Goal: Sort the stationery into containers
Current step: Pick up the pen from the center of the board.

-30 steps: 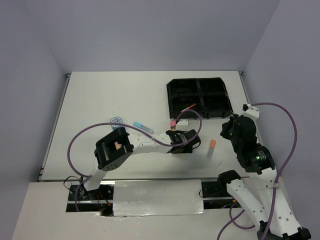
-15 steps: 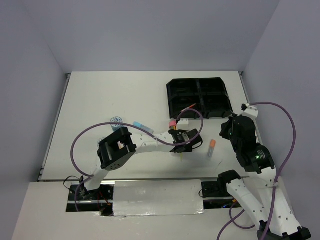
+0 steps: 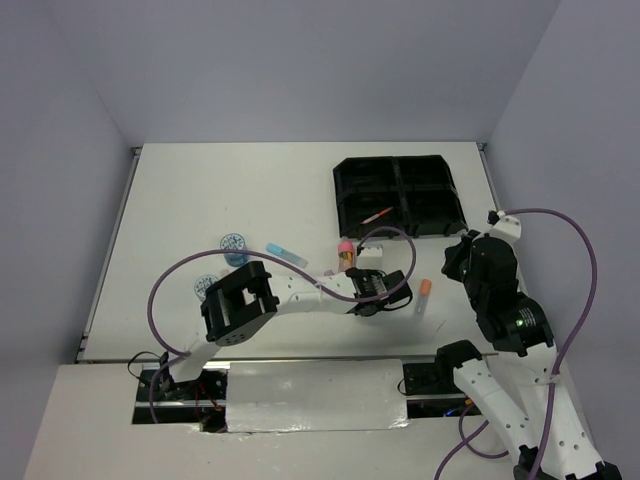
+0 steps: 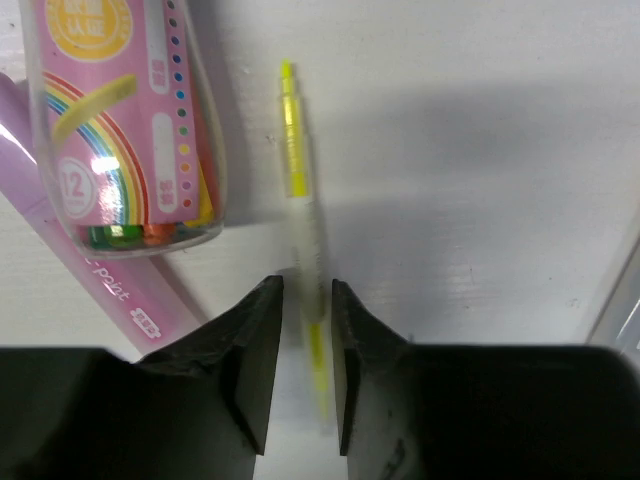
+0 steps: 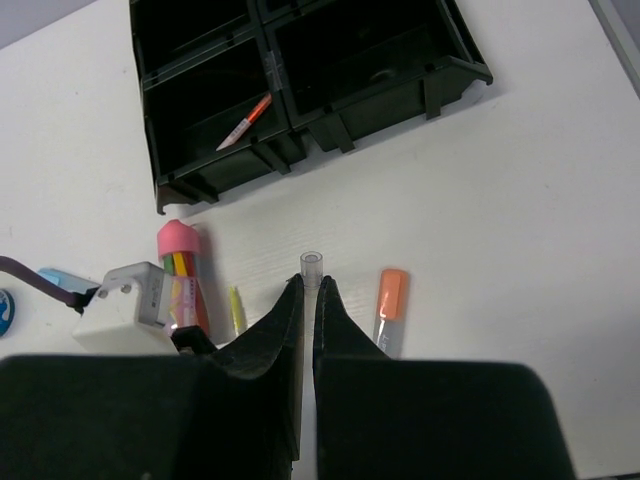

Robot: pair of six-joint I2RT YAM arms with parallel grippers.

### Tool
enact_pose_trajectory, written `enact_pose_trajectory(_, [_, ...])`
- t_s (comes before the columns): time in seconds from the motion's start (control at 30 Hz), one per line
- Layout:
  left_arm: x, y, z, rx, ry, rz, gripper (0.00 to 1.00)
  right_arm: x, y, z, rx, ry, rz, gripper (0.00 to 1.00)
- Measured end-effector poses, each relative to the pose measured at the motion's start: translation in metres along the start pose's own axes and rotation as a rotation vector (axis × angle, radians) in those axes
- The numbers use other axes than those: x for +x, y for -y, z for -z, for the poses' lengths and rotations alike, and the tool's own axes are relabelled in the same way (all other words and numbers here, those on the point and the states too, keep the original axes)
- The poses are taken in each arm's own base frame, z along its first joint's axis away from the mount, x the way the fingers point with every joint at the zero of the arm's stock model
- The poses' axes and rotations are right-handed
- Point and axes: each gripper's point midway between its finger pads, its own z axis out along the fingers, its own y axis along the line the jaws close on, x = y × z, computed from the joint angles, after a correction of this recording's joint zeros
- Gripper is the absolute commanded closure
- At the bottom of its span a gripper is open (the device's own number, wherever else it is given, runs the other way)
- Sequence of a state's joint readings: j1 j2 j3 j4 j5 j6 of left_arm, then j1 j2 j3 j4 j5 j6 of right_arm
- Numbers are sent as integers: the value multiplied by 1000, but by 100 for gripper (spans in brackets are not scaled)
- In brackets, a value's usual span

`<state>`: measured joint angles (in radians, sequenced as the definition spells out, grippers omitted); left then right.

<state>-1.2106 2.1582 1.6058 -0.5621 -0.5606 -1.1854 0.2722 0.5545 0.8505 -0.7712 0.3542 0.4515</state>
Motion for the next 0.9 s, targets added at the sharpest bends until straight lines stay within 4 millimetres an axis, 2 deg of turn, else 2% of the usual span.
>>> enact_pose_trajectory(0.13, [6, 3, 2, 4, 6, -14, 84, -2, 0, 3, -8, 13, -6, 100])
enact_pose_trajectory(0.2, [8, 6, 3, 11, 10, -19, 89, -2, -1, 4, -15, 14, -8, 100])
enact_pose_trajectory(0.27, [9, 8, 2, 19, 11, -18, 100, -3, -2, 5, -24, 16, -10, 100])
enact_pose_trajectory(0.47, [11, 23, 3, 91, 17, -26, 100, -5, -5, 10, -52, 27, -21, 100])
enact_pose_trajectory(0.57, [20, 20, 15, 152, 5, -57, 100, -6, -10, 12, -79, 31, -30, 100])
enact_pose_trajectory(0.7, [32, -22, 51, 202, -20, -160, 100, -15, -22, 20, -152, 70, -74, 100])
enact_pose_trajectory(0.77, [19, -31, 82, 295, 20, -189, 100, -25, -31, 29, -215, 115, -114, 100])
enact_pose_trajectory(0.9, [-33, -30, 167, 610, 211, -145, 100, -47, -65, 48, -425, 205, -193, 100])
